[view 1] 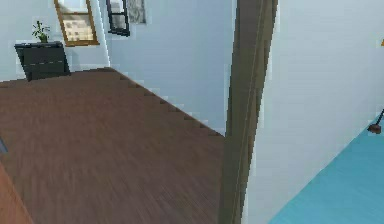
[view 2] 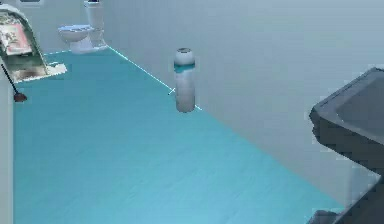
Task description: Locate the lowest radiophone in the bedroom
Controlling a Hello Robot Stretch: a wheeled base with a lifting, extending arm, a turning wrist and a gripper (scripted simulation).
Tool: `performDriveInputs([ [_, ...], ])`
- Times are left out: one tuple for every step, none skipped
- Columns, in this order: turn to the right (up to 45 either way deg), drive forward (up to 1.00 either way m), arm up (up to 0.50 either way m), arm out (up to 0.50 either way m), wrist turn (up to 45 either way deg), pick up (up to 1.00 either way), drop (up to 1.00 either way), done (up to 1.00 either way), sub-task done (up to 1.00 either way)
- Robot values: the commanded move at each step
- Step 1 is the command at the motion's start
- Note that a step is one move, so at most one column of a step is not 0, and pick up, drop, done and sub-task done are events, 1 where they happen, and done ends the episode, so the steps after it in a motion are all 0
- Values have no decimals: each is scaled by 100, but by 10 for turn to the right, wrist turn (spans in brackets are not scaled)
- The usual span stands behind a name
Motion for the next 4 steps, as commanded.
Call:
performDriveInputs([
  [-210,0,0,0,0,0,0,0,0],
  [0,100,0,0,0,0,0,0,0],
  [-90,0,0,0,0,0,0,0,0],
  [0,20,0,0,0,0,0,0,0],
])
